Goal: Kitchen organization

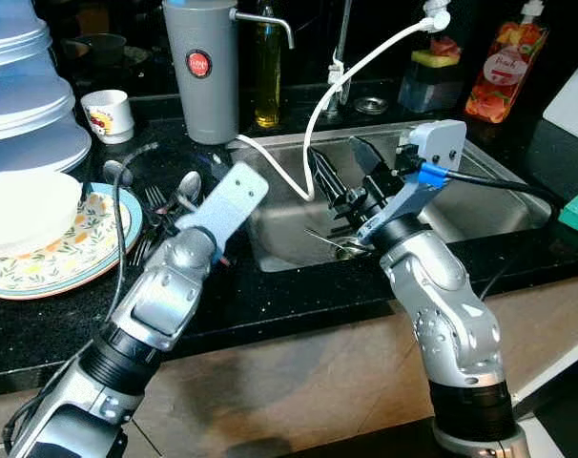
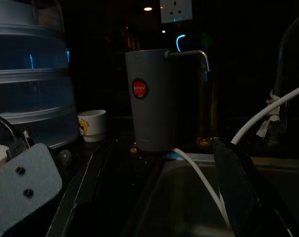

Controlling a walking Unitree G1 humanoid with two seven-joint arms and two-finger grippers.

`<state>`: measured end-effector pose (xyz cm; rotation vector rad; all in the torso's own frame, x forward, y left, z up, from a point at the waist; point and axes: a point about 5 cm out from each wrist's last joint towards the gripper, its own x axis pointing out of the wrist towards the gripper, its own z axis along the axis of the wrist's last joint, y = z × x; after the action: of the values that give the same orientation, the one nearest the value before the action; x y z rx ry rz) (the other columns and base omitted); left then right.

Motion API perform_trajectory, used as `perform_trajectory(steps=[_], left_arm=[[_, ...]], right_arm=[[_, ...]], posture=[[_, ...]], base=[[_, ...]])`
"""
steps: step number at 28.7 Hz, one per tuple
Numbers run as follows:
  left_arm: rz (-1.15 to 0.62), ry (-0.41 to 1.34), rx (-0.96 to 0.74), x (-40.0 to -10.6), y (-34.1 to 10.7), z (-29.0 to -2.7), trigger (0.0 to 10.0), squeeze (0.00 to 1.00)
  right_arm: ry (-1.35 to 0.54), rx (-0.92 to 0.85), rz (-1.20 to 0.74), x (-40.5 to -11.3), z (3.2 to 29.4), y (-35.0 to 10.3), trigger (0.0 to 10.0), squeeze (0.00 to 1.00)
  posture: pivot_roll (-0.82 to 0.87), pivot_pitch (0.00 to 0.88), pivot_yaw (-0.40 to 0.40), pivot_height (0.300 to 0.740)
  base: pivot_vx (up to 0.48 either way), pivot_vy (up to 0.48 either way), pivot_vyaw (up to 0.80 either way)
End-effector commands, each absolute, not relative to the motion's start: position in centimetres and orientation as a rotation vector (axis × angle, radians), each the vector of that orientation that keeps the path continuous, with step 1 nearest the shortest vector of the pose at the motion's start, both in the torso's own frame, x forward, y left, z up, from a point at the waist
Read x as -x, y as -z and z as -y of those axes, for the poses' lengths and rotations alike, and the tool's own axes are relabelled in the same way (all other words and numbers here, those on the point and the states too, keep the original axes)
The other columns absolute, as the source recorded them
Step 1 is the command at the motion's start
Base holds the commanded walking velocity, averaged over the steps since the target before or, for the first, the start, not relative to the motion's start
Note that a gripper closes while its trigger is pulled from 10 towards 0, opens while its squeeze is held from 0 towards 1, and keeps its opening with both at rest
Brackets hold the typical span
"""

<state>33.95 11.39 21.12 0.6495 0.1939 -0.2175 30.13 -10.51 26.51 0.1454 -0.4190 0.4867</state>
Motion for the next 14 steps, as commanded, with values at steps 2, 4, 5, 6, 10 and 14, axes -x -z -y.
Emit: perform_trajectory(steps=[2,4,5,6,10,14], left_arm=[[-0.187,0.174,-0.695,-34.2,-20.9,-11.9,0.0,0.00],[-0.090,0.089,-0.766,-34.6,-22.1,-12.2,0.0,0.00],[-0.024,0.011,-0.803,-34.9,-23.0,-12.6,10.0,0.00],[-0.024,0.011,-0.803,-34.9,-23.0,-12.6,10.0,0.00],[0.078,-0.130,-0.808,-35.2,-24.8,-13.6,10.0,0.00],[0.115,-0.202,-0.698,-35.3,-25.8,-14.4,10.0,0.00]], right_arm=[[-0.482,-0.142,0.428,-30.1,10.7,-26.8,10.0,0.00],[-0.484,-0.143,0.428,-30.1,10.7,-26.9,10.0,0.00],[-0.487,-0.144,0.428,-30.2,10.6,-26.8,10.0,0.00],[-0.487,-0.144,0.428,-30.2,10.6,-26.8,10.0,0.00],[-0.493,-0.145,0.428,-30.2,10.5,-26.9,10.0,0.00],[-0.495,-0.145,0.428,-30.2,10.5,-26.9,10.0,0.00]], posture=[[0.01,0.000,-0.010,0.740],[0.01,0.000,-0.014,0.740],[0.01,0.000,-0.014,0.740],[0.01,0.000,-0.014,0.740],[0.01,0.000,-0.016,0.740],[0.01,0.000,-0.020,0.740]], base=[[0.000,0.000,0.00],[0.000,0.000,0.00],[0.000,0.000,0.00],[0.000,0.000,0.00],[0.000,0.000,0.00],[0.000,0.000,0.00]])
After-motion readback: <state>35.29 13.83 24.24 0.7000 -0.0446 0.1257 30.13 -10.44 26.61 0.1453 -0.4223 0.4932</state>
